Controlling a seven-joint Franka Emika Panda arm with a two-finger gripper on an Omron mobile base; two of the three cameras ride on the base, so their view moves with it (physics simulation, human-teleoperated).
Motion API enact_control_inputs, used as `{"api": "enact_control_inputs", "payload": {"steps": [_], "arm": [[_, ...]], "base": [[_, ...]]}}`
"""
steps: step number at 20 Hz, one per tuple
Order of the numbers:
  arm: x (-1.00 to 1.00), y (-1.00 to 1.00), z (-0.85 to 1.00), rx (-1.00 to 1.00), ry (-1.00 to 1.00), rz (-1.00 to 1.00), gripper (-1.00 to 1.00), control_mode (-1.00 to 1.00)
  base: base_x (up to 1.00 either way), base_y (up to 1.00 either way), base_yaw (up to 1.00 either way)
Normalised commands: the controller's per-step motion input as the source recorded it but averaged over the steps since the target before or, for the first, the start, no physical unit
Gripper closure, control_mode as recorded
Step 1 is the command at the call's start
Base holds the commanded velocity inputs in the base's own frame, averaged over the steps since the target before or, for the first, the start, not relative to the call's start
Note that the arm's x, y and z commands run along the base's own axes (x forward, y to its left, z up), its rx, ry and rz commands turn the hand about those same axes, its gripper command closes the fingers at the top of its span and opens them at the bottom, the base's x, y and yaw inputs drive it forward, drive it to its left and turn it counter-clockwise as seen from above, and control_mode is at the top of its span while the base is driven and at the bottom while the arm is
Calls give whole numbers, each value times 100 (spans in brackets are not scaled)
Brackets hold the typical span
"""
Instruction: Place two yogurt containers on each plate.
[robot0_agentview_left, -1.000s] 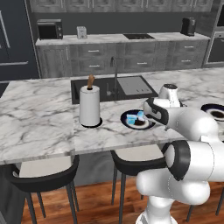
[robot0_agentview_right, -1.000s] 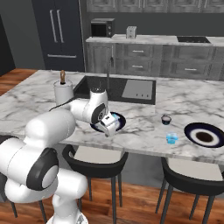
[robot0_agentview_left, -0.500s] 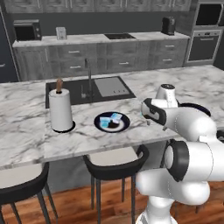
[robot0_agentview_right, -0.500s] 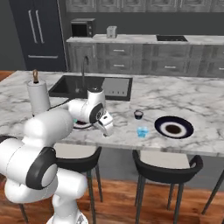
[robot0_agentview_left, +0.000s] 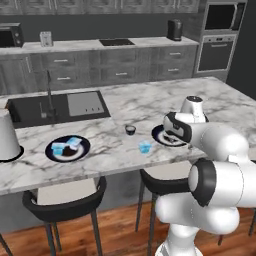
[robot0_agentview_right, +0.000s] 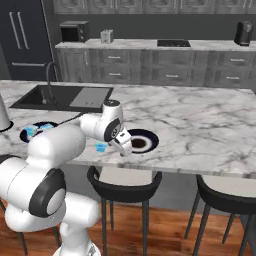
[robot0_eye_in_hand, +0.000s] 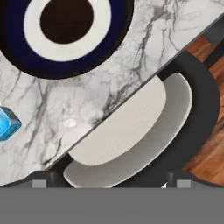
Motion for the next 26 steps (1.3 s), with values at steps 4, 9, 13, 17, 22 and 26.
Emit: {"api": "enact_control_inputs", "payload": {"steps": [4,9,13,17,22,26], "arm": [[0,0,0,0,0,0,-100,100],[0,0,0,0,0,0,-100,100],[0,0,0,0,0,0,-100,100],[0,0,0,0,0,0,-100,100],[0,0,0,0,0,0,-100,100],[0,0,0,0,0,0,-100,100]], "base": [[31,-68,4],[72,-22,4],[90,0,0],[73,-6,5],[49,-1,3],[0,0,0]]}}
